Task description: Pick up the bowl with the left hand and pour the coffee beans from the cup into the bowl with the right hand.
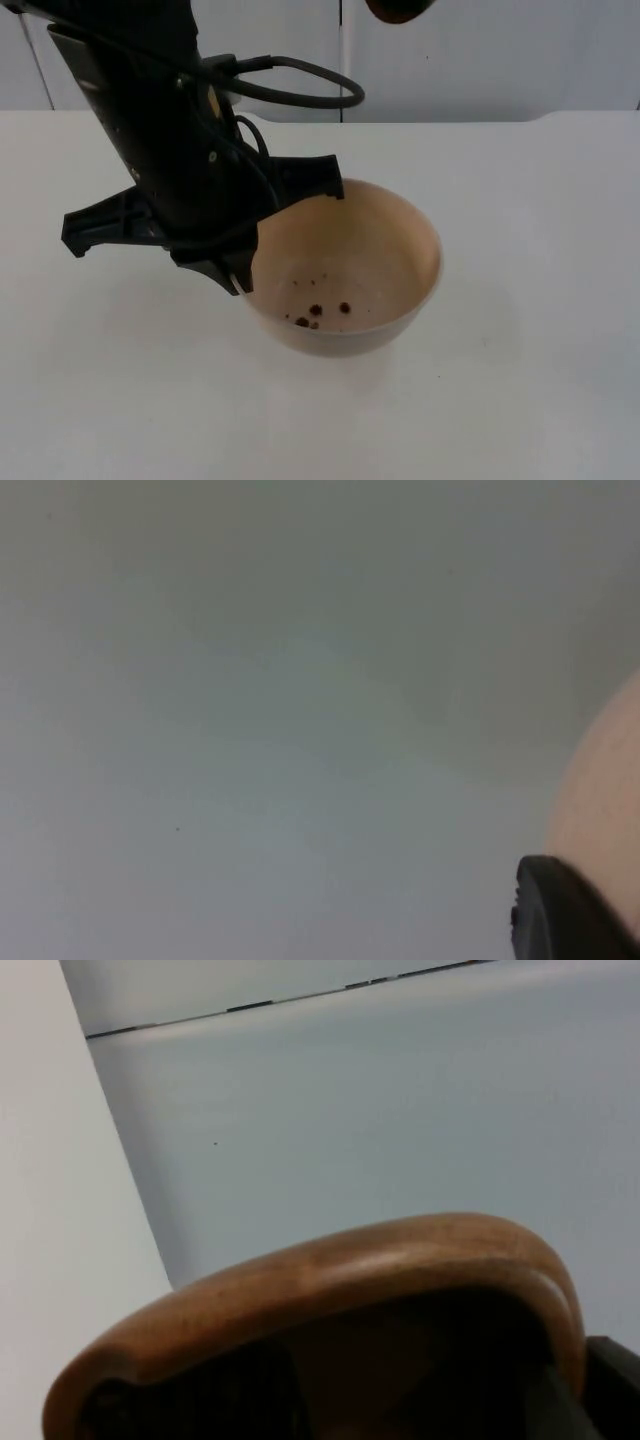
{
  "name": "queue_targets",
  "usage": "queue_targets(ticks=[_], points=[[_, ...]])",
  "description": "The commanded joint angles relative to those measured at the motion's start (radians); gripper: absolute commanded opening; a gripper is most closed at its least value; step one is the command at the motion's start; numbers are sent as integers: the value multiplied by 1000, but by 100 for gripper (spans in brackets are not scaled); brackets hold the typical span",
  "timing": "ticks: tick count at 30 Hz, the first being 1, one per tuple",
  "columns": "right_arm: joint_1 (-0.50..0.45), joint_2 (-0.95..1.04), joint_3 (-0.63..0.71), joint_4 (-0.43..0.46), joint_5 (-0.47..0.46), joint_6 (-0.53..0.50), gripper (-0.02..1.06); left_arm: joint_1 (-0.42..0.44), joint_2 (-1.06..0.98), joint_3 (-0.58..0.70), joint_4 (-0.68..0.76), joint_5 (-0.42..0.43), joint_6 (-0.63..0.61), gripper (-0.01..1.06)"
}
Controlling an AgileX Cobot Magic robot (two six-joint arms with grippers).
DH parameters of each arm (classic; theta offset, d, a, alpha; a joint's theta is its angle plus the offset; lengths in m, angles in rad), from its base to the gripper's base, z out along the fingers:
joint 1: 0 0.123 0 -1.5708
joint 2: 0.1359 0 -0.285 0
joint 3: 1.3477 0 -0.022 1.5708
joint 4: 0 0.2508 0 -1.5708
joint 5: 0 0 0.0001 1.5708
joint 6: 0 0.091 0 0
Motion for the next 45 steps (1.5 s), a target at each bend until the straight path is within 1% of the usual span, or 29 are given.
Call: queue_targets(ticks=[1, 4, 6, 7, 10, 11, 16, 18, 23, 27, 37, 42, 45], points=[[6, -13, -5, -42, 7, -3, 0, -6, -15, -5, -15, -12, -10, 0], [13, -13, 19, -99, 7, 4, 0, -6, -15, -5, -15, -12, -10, 0], [18, -13, 40, -132, 7, 27, 0, -6, -15, -5, -15, -12, -10, 0], [18, -13, 40, -132, 7, 27, 0, -6, -15, -5, -15, -12, -10, 0], [34, -13, 72, -178, 7, 57, 0, -6, -15, -5, -17, -12, -10, 0], [34, -13, 72, -178, 7, 57, 0, -6, -15, -5, -17, -12, -10, 0], [54, -13, 167, -285, 9, 152, 0, -6, -15, -5, -17, -12, -10, 0], [62, -13, 179, -301, 11, 163, 0, -6, -15, -5, -17, -12, -10, 0], [62, -13, 196, -307, 15, 188, 0, -6, -15, -5, -17, -13, -10, 0], [62, -13, 196, -346, 20, 212, 0, -6, -15, -5, -17, -13, -10, 0], [62, -13, 196, -353, 20, 219, 0, -6, -15, -5, -17, -13, -10, 0], [62, -13, 196, -378, 20, 250, 0, -6, -15, -5, -19, -13, -10, 0], [62, -13, 196, -378, 20, 268, 0, -6, -15, -5, -19, -13, -10, 0]])
